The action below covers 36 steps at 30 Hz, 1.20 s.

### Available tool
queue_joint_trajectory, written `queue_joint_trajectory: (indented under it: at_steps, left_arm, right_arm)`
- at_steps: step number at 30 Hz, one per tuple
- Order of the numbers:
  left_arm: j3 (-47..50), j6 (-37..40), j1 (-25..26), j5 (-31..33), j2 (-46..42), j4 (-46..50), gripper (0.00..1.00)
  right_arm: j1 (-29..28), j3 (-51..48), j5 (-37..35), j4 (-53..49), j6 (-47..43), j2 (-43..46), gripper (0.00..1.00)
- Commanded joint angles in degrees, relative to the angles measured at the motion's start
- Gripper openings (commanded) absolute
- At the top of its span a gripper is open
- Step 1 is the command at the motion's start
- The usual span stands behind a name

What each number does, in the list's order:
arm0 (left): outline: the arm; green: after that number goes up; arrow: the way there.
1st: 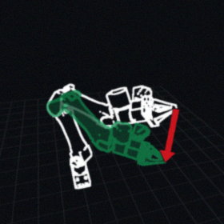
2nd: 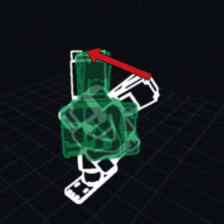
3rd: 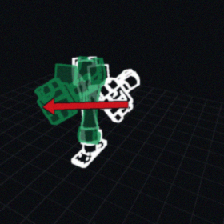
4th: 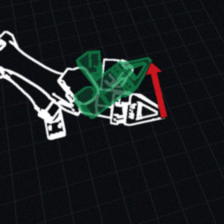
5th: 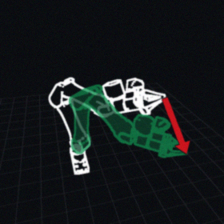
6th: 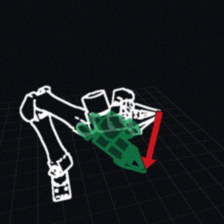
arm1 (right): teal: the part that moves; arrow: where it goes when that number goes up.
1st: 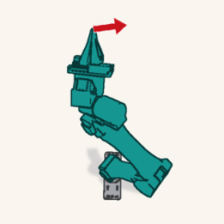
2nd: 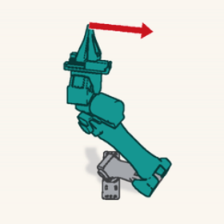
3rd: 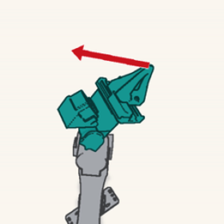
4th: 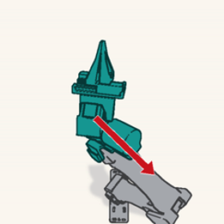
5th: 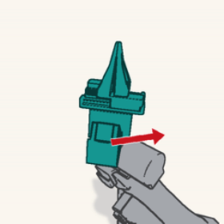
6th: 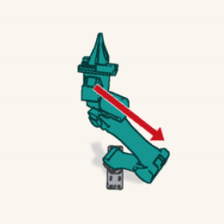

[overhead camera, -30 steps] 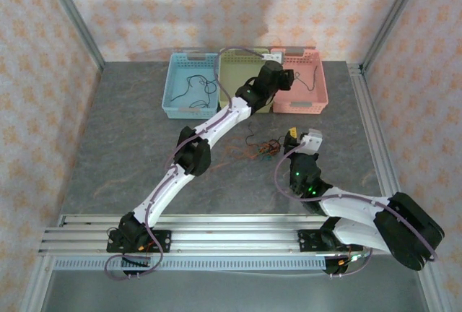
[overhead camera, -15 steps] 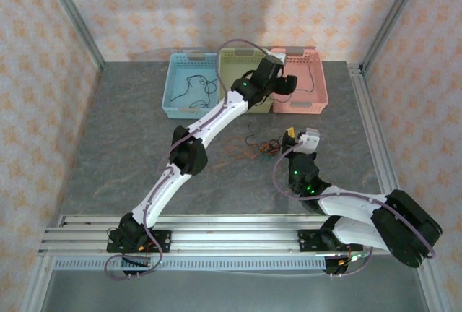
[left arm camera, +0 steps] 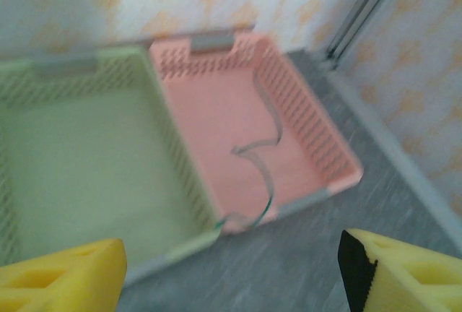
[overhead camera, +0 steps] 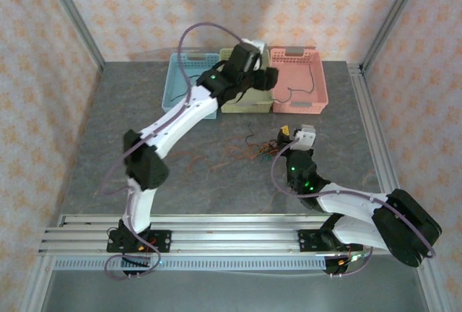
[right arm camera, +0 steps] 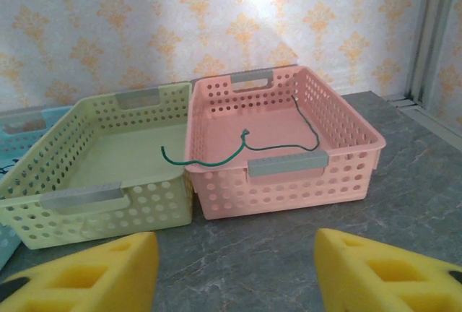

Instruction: Untangle the cables

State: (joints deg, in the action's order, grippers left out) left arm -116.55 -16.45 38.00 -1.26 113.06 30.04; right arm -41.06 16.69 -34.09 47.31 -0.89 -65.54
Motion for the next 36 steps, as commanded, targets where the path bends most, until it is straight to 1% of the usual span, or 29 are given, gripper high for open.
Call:
queue_joint_trajectory:
  at_steps: [1,4,6,9,12,15,17,22,26,30,36]
  left_arm:
    - [14.3,-2.8,-0.2,5.9,-12.0,-5.9,0.78]
    - [27.2,-5.8,-0.5,7.5,-22.3,-7.0,0.78]
    - [33.6,-7.0,-0.5,8.1,-28.0,-6.4,0.79]
    - [40.2,-8.8,-0.5,8.8,-35.1,-3.6,0.79]
    - [44.7,-11.1,-0.5,6.6,-37.7,-1.5,0.79]
    - [47.2,-11.9,-0.3,5.4,-35.9,2.1,0.78]
    - [49.5,-12.1,-0.2,5.1,-34.4,2.4,0.78]
    - [54.7,-13.8,0.6,2.9,-28.7,-0.9,0.76]
    - [54.4,-13.8,1.3,4.6,-22.1,-2.3,0.73]
    - [53.4,-13.5,1.5,4.3,-17.3,-2.5,0.66]
    - [53.2,-13.0,1.9,2.1,-14.7,-3.3,0.54]
  right_arm:
    - [1.9,4.1,5.9,-9.9,6.2,-0.6,0.61]
    - [5.4,7.8,14.0,-18.2,13.1,-2.0,0.62]
    - [6.4,9.5,17.9,-20.4,14.0,-5.5,0.6]
    - [6.8,13.2,23.0,-24.5,15.0,-10.0,0.6]
    - [6.8,17.0,27.2,-28.8,16.6,-14.7,0.6]
    - [6.8,18.7,28.3,-30.7,17.3,-16.8,0.59]
    - [6.8,18.6,28.2,-30.6,17.7,-16.7,0.59]
    - [6.9,17.7,26.6,-30.6,17.3,-15.1,0.6]
    - [7.1,17.4,26.2,-30.6,17.3,-14.1,0.6]
    - [7.3,17.4,26.0,-30.7,17.2,-13.8,0.6]
    - [7.4,17.2,25.8,-30.3,17.2,-13.4,0.6]
